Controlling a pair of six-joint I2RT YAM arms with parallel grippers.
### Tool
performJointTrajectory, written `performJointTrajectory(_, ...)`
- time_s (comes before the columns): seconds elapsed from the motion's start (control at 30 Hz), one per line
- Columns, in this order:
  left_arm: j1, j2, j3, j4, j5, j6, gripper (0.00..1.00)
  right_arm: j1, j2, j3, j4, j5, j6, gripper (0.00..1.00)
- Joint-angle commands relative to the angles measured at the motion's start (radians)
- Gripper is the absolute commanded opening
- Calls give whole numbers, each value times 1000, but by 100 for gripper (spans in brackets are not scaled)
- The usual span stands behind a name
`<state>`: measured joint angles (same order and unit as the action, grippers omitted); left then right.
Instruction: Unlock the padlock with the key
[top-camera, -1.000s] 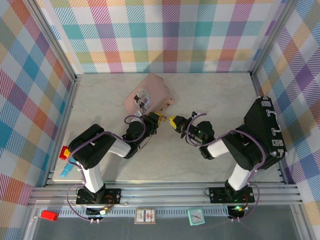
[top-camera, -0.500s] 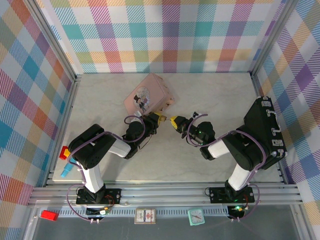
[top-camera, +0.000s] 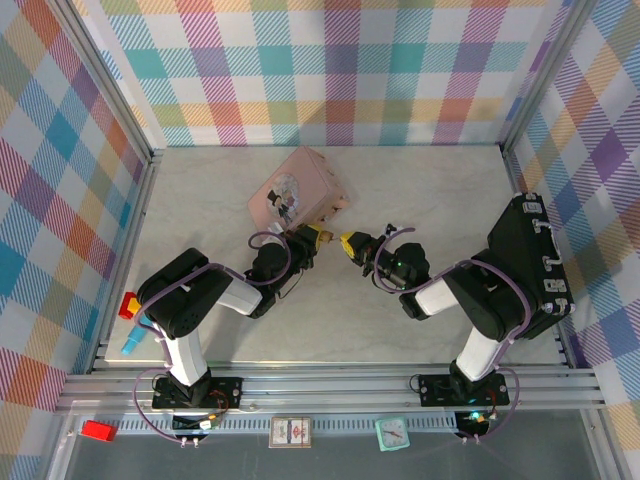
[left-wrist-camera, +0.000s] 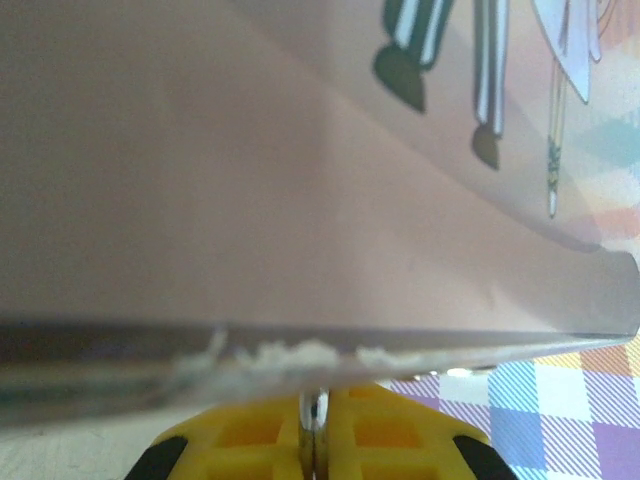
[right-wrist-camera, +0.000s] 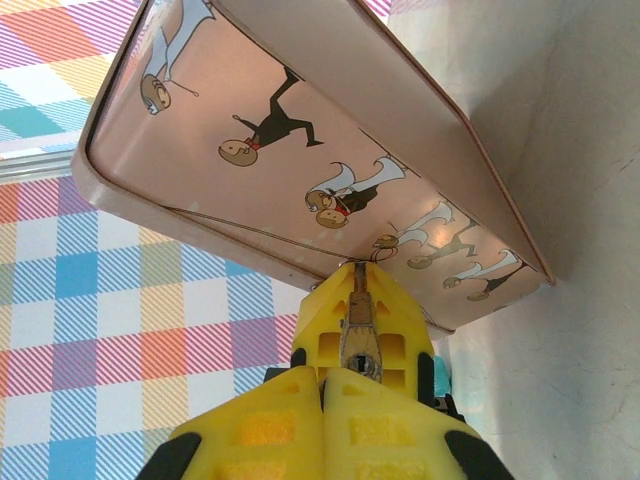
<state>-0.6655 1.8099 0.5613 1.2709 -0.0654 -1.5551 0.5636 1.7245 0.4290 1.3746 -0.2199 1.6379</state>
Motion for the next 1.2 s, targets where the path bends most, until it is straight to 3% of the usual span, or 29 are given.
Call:
performJointTrajectory(0.0, -11, -16, -1, 53, -35, -92, 0, 4, 16, 30, 34, 2, 7, 0)
performJointTrajectory(1.17, -61, -15, 18, 31, -74, -89, 0, 4, 12, 49, 34, 7, 27, 0)
